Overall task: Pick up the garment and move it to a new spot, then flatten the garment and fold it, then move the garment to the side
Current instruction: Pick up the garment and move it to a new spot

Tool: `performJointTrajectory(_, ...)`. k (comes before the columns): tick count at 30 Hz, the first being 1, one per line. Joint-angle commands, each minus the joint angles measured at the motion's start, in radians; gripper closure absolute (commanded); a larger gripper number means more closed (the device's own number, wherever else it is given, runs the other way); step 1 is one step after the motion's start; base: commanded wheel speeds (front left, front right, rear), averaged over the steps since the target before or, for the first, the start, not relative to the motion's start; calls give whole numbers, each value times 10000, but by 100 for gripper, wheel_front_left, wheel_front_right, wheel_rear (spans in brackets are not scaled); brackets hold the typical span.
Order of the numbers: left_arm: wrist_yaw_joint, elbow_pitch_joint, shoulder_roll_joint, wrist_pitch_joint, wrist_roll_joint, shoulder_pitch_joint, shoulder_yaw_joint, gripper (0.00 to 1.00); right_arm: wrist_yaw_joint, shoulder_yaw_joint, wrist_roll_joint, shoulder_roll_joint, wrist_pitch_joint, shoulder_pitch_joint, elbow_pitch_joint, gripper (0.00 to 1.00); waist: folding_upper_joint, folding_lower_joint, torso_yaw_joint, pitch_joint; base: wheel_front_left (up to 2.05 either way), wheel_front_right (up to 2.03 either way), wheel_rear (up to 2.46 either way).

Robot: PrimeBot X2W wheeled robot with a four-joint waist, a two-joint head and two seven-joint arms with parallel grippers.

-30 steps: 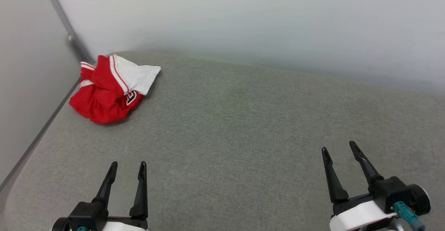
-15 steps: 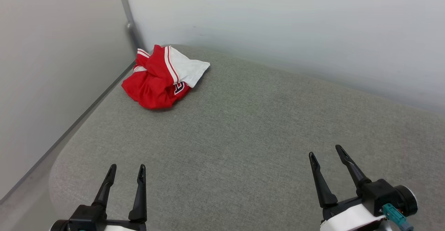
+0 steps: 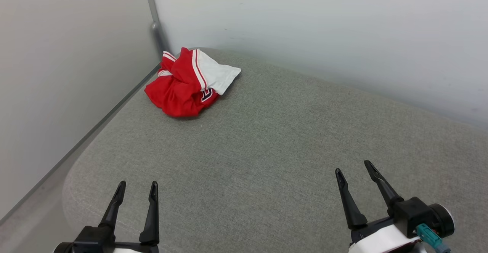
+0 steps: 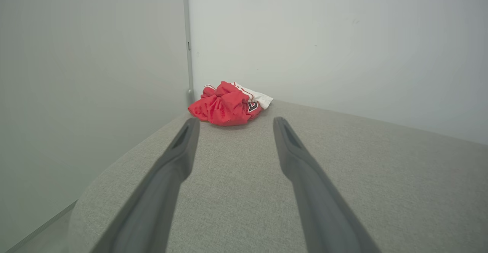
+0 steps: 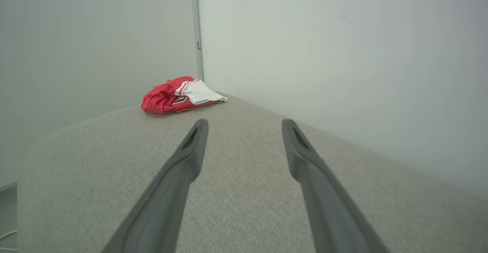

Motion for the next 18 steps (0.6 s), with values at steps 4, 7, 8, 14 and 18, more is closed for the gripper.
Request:
performJointTrajectory(4, -8, -70, -9, -24, -51, 93, 25, 0, -3, 32, 46, 9, -21, 59, -41, 0, 0, 0, -87, 90, 0, 0, 0)
performJointTrajectory(7, 34, -58, -8, -26, -178, -63, 116, 0, -3, 42, -72, 9, -21, -67, -82, 0, 0, 0, -204, 285, 0, 0, 0)
performJointTrajectory(8, 46, -62, -8, -24, -234, -155, 174, 0, -3, 50, -150, 9, -21, -128, -105, 0, 0, 0, -263, 383, 0, 0, 0)
performJointTrajectory(14, 8, -36, -10, -24, -353, -806, 471, 0, -3, 68, -535, 8, -21, -468, -257, 0, 0, 0, -706, 1142, 0, 0, 0)
performJointTrajectory(18, -23, 304, 104, -23, -581, -1810, 855, 0, -3, 70, -919, 6, -21, -840, -524, 0, 0, 0, -1140, 2033, 0, 0, 0)
